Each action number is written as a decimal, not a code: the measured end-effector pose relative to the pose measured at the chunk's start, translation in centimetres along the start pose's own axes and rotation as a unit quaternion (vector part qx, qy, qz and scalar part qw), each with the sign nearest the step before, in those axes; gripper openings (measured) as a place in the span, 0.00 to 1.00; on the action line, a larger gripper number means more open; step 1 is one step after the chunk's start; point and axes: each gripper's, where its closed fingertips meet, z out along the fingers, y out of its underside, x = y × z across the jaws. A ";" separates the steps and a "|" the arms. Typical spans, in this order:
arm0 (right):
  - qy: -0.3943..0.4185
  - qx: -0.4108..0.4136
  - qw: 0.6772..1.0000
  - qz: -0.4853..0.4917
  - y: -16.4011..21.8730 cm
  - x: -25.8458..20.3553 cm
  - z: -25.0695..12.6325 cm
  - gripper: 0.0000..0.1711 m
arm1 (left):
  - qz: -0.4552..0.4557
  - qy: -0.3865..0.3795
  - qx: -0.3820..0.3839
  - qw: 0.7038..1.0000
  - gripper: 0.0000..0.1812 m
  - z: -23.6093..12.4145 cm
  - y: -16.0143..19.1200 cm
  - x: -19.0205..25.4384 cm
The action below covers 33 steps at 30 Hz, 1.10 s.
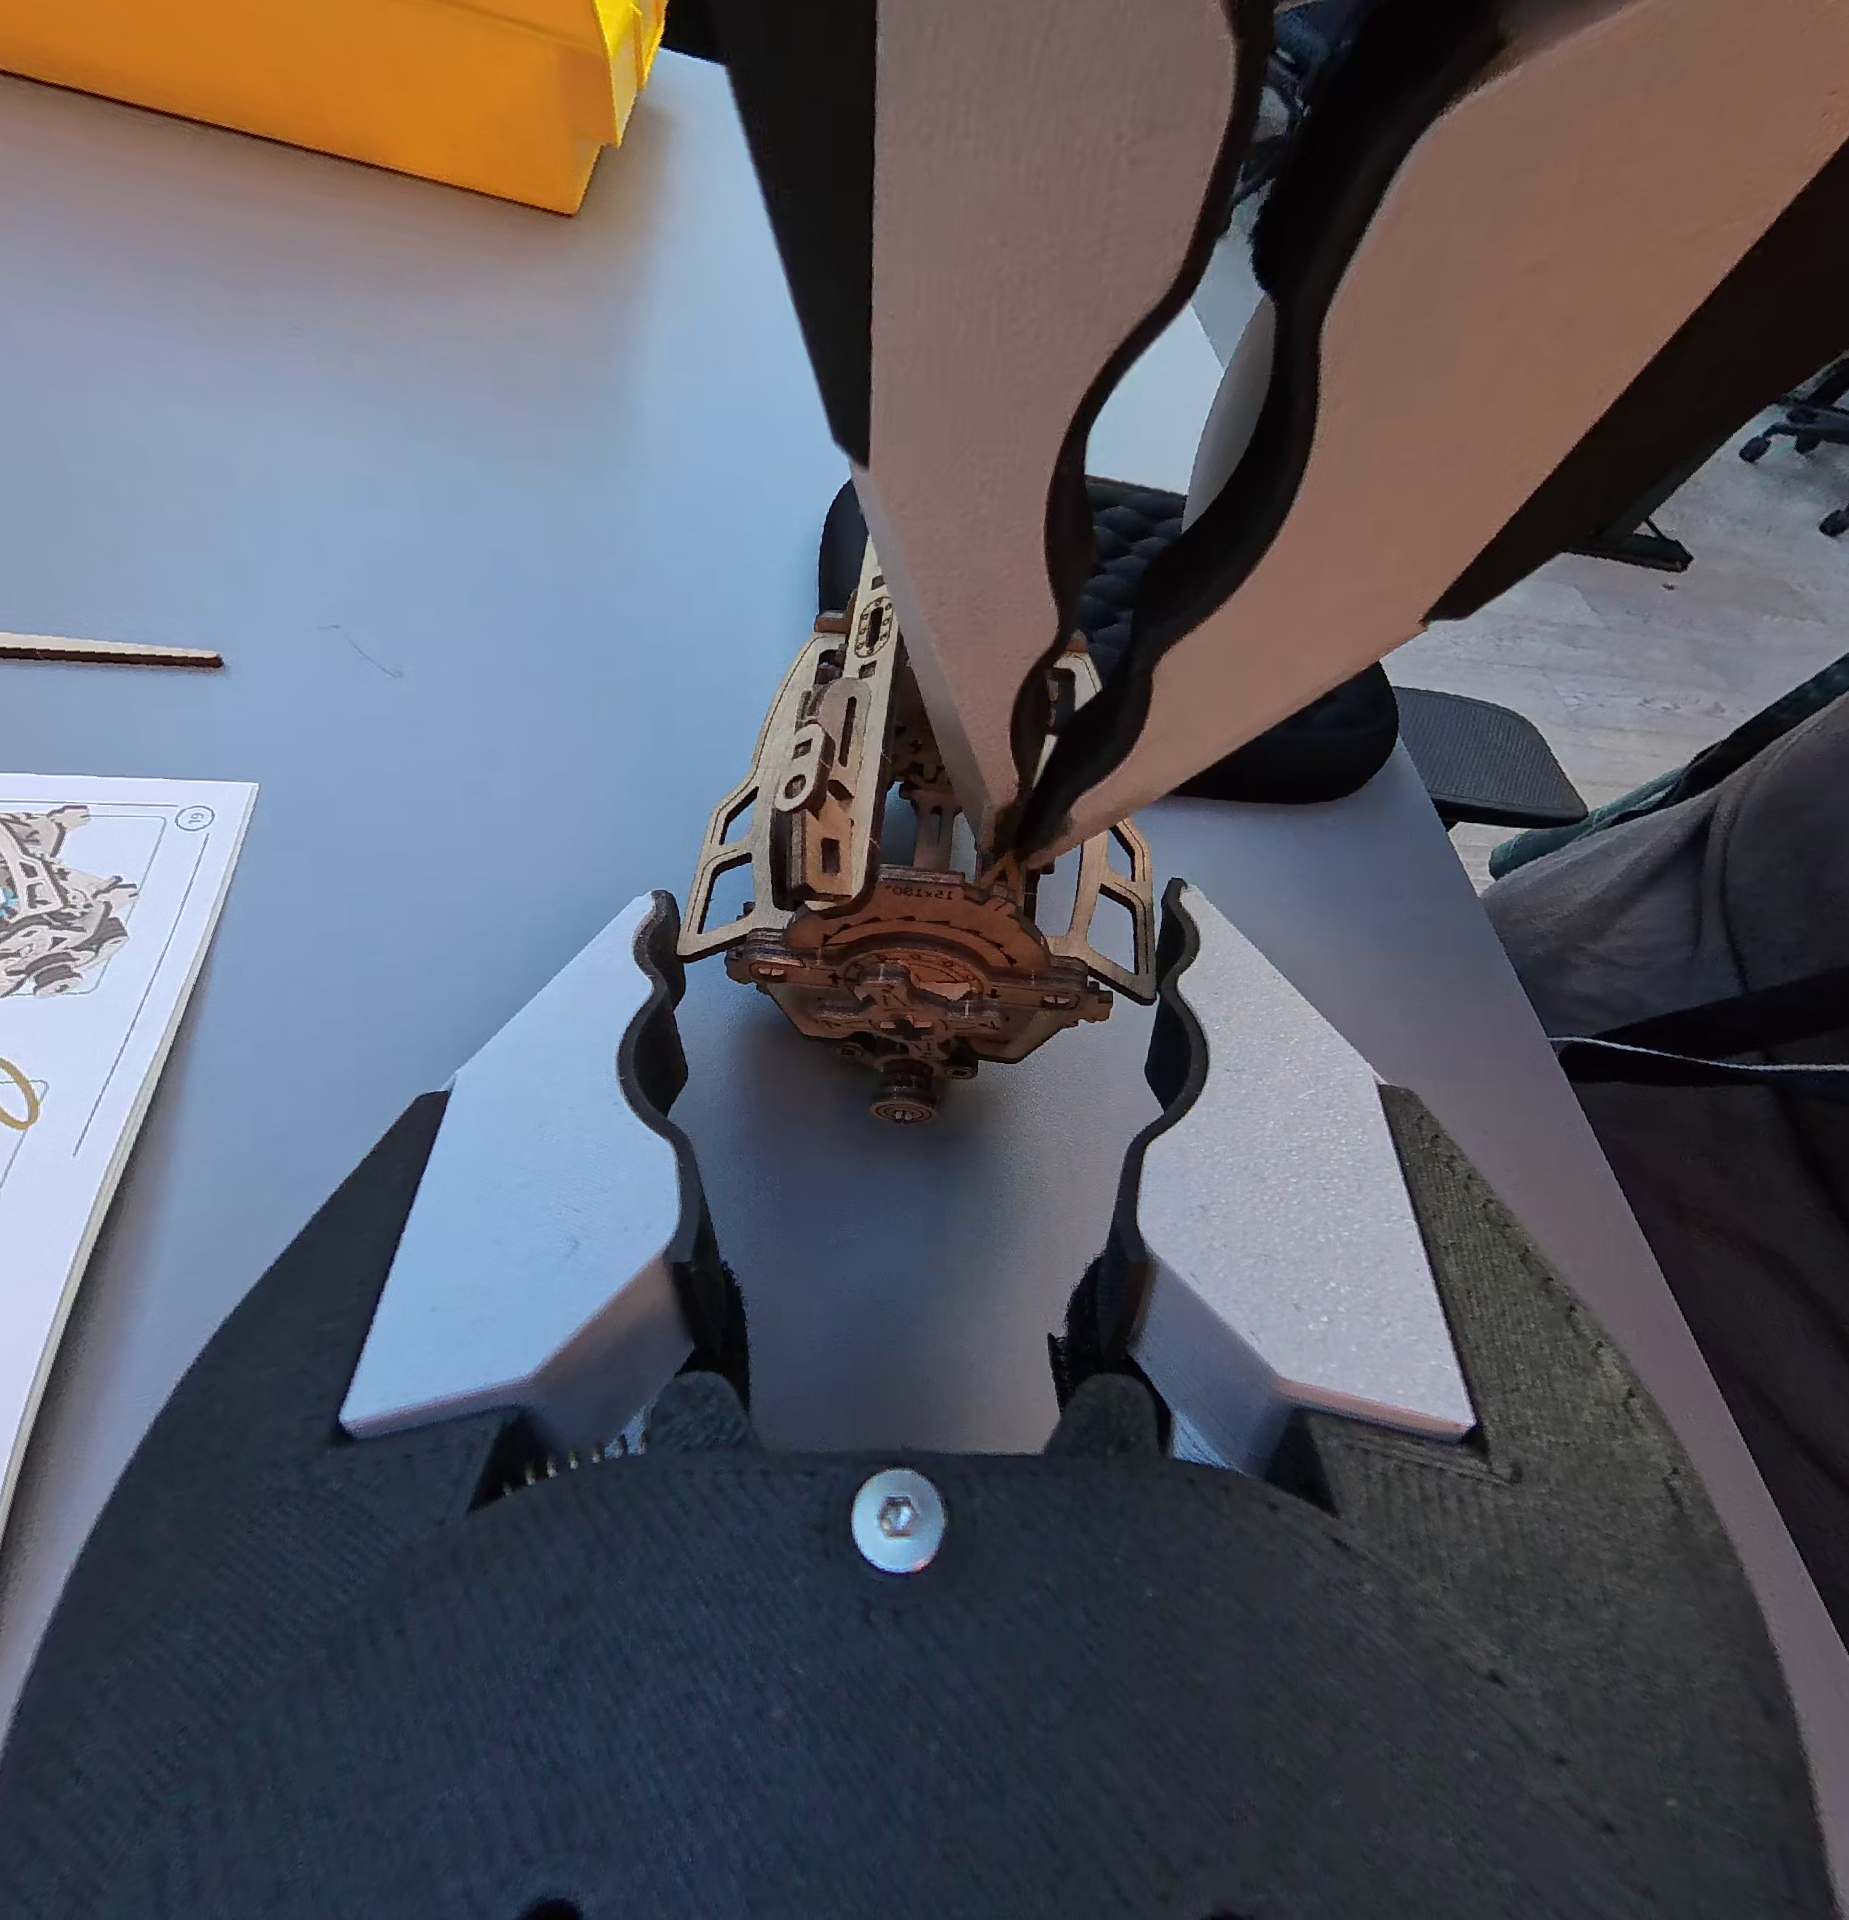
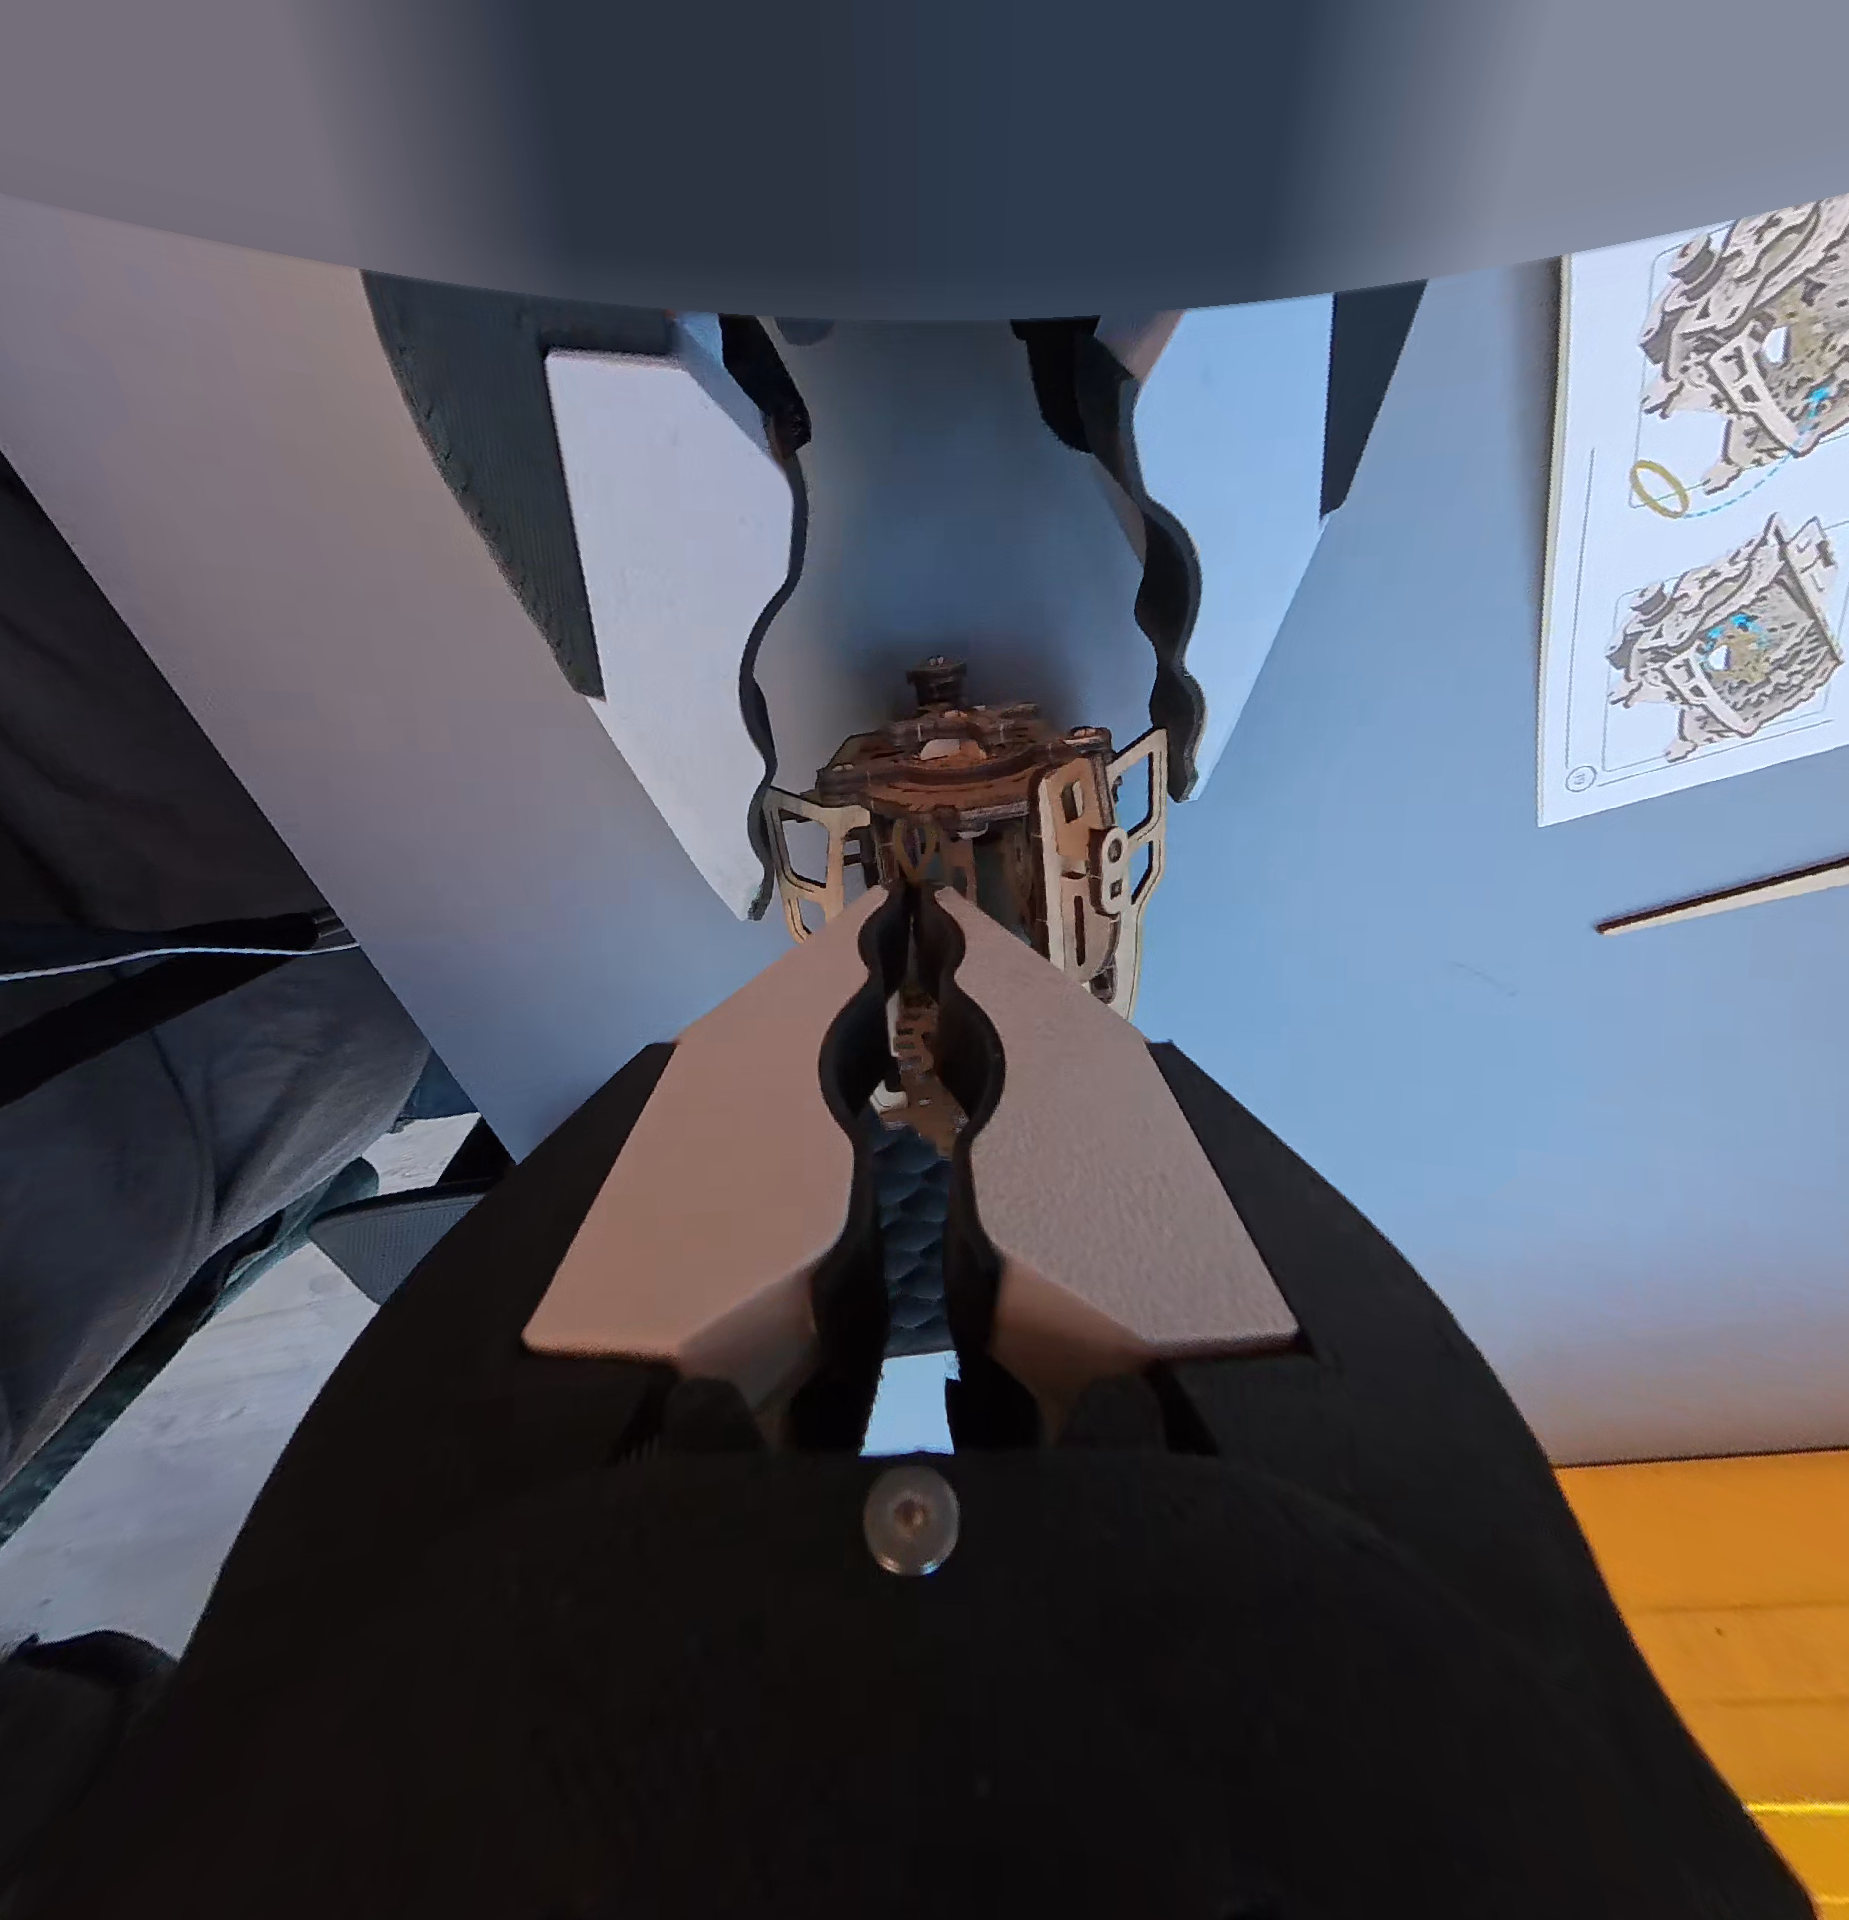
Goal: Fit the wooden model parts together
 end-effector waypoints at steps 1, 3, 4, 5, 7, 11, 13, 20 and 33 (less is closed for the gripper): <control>0.001 -0.002 1.000 0.000 0.0 0.1 0.0 0.00 | 0.000 0.000 0.000 1.000 0.50 0.0 0.0 0.0; 0.002 -0.004 1.000 0.002 -0.1 0.2 -0.1 0.00 | -0.001 0.000 0.000 1.000 0.50 0.0 0.0 0.0; 0.000 -0.004 1.000 0.002 -0.1 0.2 -0.1 0.00 | -0.001 0.001 0.000 1.000 0.50 0.0 0.0 0.0; 0.004 -0.005 1.000 0.001 -0.2 0.3 -0.2 0.00 | -0.001 0.001 0.000 1.000 0.50 0.0 0.0 0.0; 0.005 -0.006 1.000 0.003 -0.3 0.3 -0.2 0.00 | -0.001 0.000 0.000 1.000 0.50 0.0 0.0 0.0; 0.002 -0.016 1.000 0.007 -0.2 0.4 -0.1 0.00 | -0.003 0.001 0.000 1.000 0.50 0.0 0.0 0.0; 0.007 -0.018 1.000 0.011 -0.3 0.6 -0.1 0.00 | -0.003 0.001 0.000 1.000 0.50 0.0 0.0 0.0; 0.019 -0.011 1.000 0.018 -0.5 0.5 -0.2 0.00 | -0.005 0.002 0.000 1.000 0.50 0.0 0.0 -0.1; 0.026 0.016 0.999 0.011 -1.1 0.8 0.1 0.00 | -0.005 0.001 0.000 1.000 0.50 0.0 0.0 -0.1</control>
